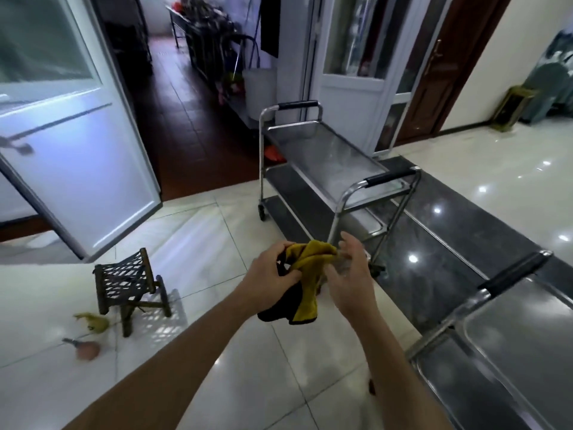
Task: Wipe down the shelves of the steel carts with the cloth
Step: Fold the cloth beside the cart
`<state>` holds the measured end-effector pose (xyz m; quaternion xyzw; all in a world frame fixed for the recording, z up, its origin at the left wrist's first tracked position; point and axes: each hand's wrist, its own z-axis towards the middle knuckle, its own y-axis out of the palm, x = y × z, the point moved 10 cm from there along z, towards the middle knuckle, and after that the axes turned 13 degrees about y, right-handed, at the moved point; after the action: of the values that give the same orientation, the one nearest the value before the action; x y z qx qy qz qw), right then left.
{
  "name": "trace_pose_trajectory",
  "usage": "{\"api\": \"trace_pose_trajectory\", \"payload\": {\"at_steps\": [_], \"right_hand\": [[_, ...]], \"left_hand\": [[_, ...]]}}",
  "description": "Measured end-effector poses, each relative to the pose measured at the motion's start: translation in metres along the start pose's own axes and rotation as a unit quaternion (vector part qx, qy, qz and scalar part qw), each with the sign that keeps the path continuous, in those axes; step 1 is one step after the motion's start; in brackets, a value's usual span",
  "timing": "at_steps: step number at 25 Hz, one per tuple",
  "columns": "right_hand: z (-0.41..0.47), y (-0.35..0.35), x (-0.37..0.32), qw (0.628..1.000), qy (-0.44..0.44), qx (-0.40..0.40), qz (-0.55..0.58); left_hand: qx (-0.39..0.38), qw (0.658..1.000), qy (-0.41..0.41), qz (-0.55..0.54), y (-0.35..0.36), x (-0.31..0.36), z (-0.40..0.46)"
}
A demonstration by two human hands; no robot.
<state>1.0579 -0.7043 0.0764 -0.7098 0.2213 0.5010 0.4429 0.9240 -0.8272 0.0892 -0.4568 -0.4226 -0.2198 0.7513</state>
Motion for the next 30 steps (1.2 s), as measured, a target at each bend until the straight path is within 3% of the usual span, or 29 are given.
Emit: {"api": "trace_pose_trajectory", "payload": {"at_steps": [4, 11, 21, 30], "right_hand": [[0.058, 0.071, -0.044, 0.993, 0.011, -0.097, 0.070], [0.150, 0.140, -0.110, 0.995, -0.044, -0.057, 0.063], [0.380, 0.219, -0.172, 0.990, -0.045, -0.060, 0.121], [0.570, 0.248, -0.220, 0.989, -0.055, -0.041, 0.132]], "left_hand": [[0.028, 1.000, -0.005, -0.005, -0.081, -0.032, 0.037], [0.103, 0.994, -0.027, 0.023, -0.190, -0.103, 0.112], [0.149, 0.986, -0.036, 0.065, -0.261, -0.203, 0.307], [0.184, 0.981, -0.025, 0.063, -0.296, -0.271, 0.488]]}}
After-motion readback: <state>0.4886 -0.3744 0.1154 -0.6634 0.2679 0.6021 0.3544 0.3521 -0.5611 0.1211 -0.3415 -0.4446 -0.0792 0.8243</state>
